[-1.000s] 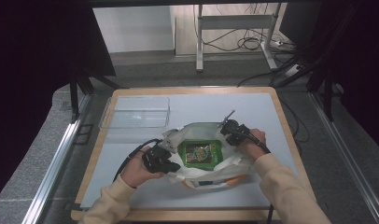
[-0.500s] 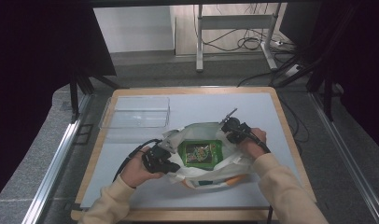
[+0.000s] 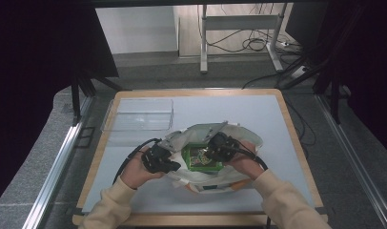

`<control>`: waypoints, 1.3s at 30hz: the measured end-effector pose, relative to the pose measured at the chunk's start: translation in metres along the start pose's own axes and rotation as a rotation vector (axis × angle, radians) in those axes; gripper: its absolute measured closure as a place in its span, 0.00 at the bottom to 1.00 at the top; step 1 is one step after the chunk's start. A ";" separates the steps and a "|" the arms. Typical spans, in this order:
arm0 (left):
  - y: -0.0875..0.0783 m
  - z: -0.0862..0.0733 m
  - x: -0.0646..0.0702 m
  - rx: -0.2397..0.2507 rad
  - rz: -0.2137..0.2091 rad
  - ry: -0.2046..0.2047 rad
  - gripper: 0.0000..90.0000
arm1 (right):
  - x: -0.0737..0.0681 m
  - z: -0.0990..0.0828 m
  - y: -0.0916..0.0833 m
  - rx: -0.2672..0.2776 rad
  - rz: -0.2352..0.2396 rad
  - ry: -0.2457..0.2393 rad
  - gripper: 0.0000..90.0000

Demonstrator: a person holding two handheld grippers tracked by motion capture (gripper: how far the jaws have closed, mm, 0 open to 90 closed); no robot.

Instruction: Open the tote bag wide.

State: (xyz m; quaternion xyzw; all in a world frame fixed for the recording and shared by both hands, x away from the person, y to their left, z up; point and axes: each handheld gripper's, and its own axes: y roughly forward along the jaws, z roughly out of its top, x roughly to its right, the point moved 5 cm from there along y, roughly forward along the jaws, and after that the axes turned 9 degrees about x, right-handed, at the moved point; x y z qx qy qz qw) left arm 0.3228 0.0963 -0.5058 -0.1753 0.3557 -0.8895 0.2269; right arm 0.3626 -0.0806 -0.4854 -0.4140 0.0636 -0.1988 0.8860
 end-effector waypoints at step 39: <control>0.001 -0.003 0.000 -0.019 -0.001 0.011 1.00 | -0.027 0.011 0.067 -0.072 0.054 0.046 1.00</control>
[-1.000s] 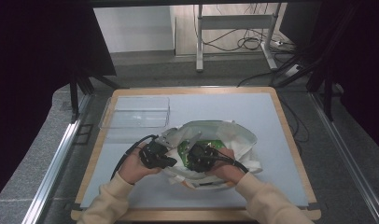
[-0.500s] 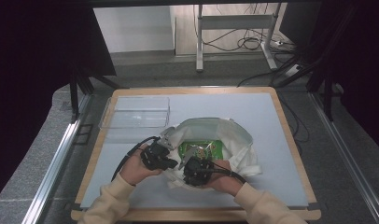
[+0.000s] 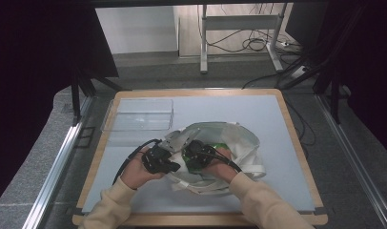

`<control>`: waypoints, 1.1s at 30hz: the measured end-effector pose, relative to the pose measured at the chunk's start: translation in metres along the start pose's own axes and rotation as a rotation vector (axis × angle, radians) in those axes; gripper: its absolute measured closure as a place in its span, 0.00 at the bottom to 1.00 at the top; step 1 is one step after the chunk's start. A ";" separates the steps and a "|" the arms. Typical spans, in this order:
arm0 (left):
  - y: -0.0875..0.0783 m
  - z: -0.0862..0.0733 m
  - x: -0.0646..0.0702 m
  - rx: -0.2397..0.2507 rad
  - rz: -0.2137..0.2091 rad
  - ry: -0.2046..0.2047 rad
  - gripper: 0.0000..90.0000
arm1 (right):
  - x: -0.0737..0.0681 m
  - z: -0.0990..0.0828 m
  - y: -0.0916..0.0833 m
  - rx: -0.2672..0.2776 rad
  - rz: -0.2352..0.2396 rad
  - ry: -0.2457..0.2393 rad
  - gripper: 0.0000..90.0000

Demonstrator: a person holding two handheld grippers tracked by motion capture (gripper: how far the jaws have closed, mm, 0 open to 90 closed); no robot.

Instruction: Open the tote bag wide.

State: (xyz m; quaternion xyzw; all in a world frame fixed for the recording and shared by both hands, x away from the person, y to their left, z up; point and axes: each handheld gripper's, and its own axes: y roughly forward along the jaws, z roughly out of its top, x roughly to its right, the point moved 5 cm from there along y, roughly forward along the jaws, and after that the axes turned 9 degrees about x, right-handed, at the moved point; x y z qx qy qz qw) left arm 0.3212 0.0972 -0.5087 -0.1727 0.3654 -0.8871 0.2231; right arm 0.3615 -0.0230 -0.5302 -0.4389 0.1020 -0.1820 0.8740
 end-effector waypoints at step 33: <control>0.000 -0.003 0.001 0.013 -0.006 -0.015 0.99 | 0.009 -0.001 -0.036 0.098 0.020 0.045 1.00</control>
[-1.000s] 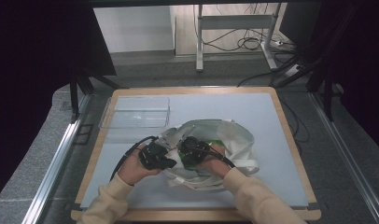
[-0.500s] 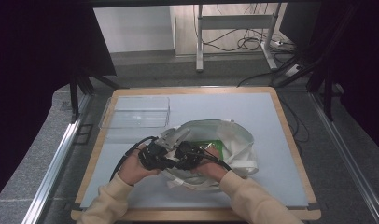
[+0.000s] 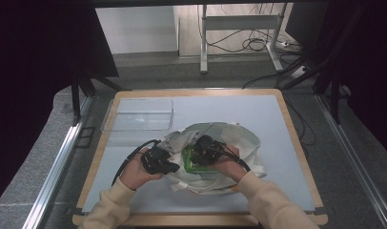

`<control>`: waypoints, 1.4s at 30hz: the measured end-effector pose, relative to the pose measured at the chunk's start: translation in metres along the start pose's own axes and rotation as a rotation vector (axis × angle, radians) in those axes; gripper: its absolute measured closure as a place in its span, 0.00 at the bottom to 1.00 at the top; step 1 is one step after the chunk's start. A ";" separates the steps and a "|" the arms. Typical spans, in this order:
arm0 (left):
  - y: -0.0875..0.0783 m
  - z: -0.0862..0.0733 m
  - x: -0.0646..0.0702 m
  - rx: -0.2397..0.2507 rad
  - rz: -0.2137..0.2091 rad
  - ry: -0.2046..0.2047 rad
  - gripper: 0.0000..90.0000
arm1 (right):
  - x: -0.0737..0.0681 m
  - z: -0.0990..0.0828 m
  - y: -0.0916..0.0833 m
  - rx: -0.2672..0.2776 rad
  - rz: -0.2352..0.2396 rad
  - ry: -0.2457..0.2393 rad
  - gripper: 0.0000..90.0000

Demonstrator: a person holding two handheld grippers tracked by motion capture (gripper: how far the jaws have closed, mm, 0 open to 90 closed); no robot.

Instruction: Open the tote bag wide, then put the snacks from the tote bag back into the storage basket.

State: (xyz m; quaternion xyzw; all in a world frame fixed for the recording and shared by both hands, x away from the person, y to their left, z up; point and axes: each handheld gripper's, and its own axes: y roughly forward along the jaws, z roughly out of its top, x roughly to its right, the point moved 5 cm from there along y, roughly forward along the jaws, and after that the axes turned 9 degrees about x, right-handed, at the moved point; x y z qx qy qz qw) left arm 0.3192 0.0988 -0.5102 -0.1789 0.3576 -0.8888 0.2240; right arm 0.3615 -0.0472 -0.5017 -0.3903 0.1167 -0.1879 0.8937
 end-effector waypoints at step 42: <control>-0.026 0.013 -0.004 0.145 0.039 -0.020 0.43 | 0.055 -0.030 -0.038 -0.095 -0.192 0.367 0.36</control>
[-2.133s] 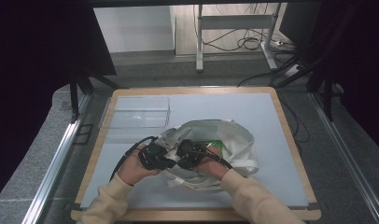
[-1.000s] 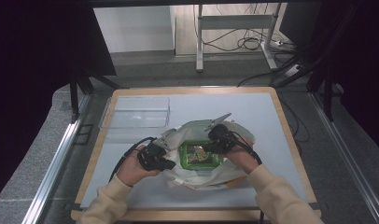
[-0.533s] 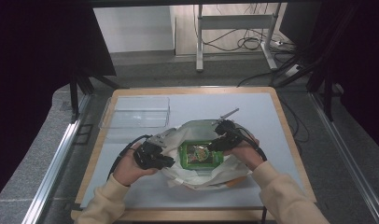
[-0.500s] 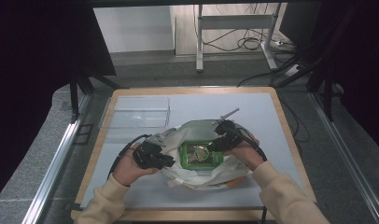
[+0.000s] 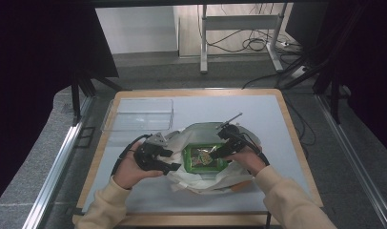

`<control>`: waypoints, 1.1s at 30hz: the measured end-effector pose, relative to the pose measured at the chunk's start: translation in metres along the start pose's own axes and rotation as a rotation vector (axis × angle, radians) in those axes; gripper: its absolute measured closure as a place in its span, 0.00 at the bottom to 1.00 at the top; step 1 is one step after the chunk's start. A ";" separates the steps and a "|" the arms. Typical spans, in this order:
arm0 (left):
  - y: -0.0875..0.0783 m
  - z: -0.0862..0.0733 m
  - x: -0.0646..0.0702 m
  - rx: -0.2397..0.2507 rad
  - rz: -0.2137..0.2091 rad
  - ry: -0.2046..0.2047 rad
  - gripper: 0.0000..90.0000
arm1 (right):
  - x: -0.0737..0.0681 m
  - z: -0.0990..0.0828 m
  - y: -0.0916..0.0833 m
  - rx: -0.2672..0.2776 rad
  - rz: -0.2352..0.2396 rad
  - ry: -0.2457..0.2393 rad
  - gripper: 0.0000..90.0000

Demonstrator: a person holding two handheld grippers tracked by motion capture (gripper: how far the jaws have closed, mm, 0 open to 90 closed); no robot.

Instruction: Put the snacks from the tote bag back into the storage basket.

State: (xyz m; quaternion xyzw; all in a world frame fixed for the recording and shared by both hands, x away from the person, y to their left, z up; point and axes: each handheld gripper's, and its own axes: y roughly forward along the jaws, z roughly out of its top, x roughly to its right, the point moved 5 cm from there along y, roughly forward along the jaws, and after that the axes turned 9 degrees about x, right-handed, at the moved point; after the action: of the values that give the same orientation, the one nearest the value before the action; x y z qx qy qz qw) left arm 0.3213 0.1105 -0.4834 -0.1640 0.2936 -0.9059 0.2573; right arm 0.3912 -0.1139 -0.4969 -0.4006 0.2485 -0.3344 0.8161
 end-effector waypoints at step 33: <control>0.002 -0.002 0.001 -0.026 0.011 0.043 0.43 | 0.015 -0.012 0.049 -0.136 -0.085 0.210 0.29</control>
State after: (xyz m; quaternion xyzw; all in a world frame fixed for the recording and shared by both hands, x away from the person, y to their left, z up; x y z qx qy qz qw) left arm 0.3207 0.1095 -0.4861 -0.1462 0.3115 -0.9040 0.2537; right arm 0.4102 -0.1086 -0.5455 -0.4278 0.3373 -0.3911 0.7418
